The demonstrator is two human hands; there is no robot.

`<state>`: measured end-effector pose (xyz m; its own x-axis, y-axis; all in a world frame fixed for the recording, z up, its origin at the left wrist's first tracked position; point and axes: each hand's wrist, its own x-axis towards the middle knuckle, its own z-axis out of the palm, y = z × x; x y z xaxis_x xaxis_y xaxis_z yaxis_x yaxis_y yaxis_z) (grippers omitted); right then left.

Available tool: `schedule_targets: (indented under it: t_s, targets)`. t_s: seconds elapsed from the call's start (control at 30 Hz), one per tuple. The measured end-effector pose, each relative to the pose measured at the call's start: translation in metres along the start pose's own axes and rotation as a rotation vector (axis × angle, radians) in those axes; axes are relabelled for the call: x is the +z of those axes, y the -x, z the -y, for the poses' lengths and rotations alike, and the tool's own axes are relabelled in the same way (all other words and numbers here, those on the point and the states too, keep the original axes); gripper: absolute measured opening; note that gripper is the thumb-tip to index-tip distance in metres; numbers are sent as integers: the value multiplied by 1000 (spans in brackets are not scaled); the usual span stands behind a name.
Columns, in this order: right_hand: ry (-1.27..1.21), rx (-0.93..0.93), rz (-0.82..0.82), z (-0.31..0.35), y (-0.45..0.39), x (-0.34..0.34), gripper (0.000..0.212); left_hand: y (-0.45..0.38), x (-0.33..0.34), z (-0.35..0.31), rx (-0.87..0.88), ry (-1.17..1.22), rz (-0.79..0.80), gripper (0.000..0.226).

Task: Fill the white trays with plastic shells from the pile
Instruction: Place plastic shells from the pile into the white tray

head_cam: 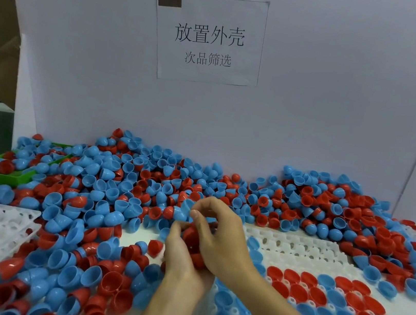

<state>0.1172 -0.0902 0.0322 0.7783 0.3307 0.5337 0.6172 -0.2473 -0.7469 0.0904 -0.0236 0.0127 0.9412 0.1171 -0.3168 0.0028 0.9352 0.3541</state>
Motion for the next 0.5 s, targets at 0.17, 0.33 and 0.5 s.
schedule_targets:
  t_s: [0.17, 0.33, 0.5]
  targets:
    - [85, -32, 26, -2, -6, 9, 21, 0, -1, -5, 14, 39, 28, 36]
    - [-5, -44, -68, 2, -12, -2, 15, -2, -1, -7, 34, -6, -52, 20]
    - [-232, 117, -148, 18, -27, -44, 30, -1, 0, -9, 12, 57, -98, 9]
